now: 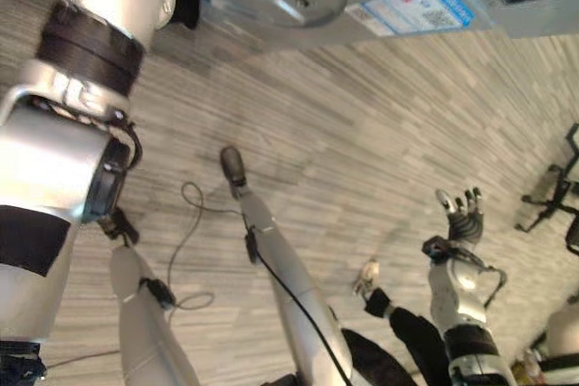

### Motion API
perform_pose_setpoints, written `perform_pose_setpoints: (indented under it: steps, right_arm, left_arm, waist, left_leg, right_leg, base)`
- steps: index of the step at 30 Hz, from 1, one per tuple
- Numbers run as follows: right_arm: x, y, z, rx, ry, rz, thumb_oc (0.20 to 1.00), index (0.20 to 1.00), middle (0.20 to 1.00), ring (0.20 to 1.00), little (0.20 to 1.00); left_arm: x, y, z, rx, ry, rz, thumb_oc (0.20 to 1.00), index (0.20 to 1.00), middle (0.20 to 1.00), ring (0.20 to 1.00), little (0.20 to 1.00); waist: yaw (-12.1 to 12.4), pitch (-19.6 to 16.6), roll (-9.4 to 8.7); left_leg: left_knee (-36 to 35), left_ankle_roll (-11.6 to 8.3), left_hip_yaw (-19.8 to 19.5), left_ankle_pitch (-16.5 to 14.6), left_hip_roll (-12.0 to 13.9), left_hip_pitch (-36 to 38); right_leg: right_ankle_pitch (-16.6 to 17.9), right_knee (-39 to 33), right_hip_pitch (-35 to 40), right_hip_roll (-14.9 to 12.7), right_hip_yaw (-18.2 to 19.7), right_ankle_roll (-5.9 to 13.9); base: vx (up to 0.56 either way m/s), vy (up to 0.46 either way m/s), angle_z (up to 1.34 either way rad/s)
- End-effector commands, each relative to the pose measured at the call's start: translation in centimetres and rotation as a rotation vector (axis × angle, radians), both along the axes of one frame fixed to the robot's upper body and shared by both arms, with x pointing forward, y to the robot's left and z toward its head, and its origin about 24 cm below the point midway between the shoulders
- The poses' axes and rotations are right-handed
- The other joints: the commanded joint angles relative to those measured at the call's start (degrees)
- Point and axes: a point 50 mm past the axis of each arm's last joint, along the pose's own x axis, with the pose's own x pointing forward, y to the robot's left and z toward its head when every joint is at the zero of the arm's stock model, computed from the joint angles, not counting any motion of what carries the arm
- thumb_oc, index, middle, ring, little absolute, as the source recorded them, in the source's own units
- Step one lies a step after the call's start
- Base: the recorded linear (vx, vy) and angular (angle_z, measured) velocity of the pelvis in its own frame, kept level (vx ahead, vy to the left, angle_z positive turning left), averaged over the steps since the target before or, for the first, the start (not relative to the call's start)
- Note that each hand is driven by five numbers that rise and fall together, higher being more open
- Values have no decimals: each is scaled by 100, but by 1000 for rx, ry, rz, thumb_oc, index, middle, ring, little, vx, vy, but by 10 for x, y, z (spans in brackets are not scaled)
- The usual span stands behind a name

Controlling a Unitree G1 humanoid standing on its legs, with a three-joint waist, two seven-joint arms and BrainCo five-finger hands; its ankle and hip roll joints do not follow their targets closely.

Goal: Grab the laundry basket,head to the washer,open it,put in the laundry and shut it.

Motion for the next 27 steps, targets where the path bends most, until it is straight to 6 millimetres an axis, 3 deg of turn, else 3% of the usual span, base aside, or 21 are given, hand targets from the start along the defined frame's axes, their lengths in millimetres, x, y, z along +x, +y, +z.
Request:
perform_pose_setpoints:
  steps: [1,5,7,10,11,17,20,25,27]
  right_arm:
    - [-35,-33,-5,-63,62,-81,1000,1000,1000,1000,1000]
    - [-27,-17,-33,-126,232,19,1000,1000,1000,1000,1000]
    - [-16,-6,-40,-143,279,61,1000,1000,1000,1000,1000]
    - [17,28,-43,-101,269,165,1000,1000,1000,1000,1000]
    - [17,28,-42,-101,268,166,1000,1000,1000,1000,1000]
    - [50,56,-32,-106,258,230,1000,1000,1000,1000,1000]
    - [77,81,-10,-35,154,274,1000,1000,1000,1000,1000]
    - [103,126,19,108,9,353,1000,1000,1000,1000,1000]
    - [107,132,24,110,-4,368,1000,1000,1000,1000,1000]
  left_arm:
    - [-86,-85,44,111,-450,-220,200,200,200,200,200]
    - [-58,-87,29,213,-324,-114,200,200,200,200,200]
    - [-52,-86,26,231,-303,-86,200,200,200,200,200]
    - [-42,-82,28,212,-245,-57,200,200,200,200,200]
    - [-42,-81,29,212,-246,-57,200,200,200,200,200]
    - [-41,-77,36,187,-239,-53,200,200,200,200,200]
    - [-44,-76,42,178,-254,-49,200,200,200,200,200]
    - [-44,-77,47,176,-249,-65,200,200,200,200,200]
    - [-45,-77,48,180,-254,-71,200,200,200,200,200]
  waist:
    - [-94,-364,326]
    - [24,-307,369]
    - [88,-292,418]
    - [169,-278,545]
    - [163,-274,545]
    - [327,-319,759]
    - [453,-345,938]
    - [637,-389,1193]
    - [654,-402,1228]
  left_leg:
    - [849,-184,320,-1498,497,1307]
    - [690,-178,380,-1429,422,1543]
    - [644,-178,422,-1427,394,1600]
    - [513,-174,484,-1416,306,1646]
    - [506,-173,488,-1412,304,1647]
    - [331,-198,481,-1390,222,1657]
    - [173,-220,493,-1350,192,1658]
    - [32,-238,538,-1264,201,1663]
    - [36,-242,546,-1258,203,1639]
  right_leg:
    - [-1425,833,-150,224,100,411]
    - [-1452,893,-77,219,108,399]
    - [-1479,914,-66,178,123,405]
    - [-1494,904,-103,105,165,423]
    - [-1494,905,-107,105,167,424]
    - [-1501,899,-192,42,168,461]
    - [-1520,936,-322,45,220,495]
    - [-1583,1061,-540,43,272,534]
    - [-1593,1084,-586,45,278,535]
  base:
    - [-11,-6,17]
    - [-15,-9,10]
    - [-6,2,2]
    - [-15,40,0]
    - [-12,53,-2]
    - [-2,19,2]
    - [5,71,-8]
    - [14,50,-2]
    - [5,18,0]
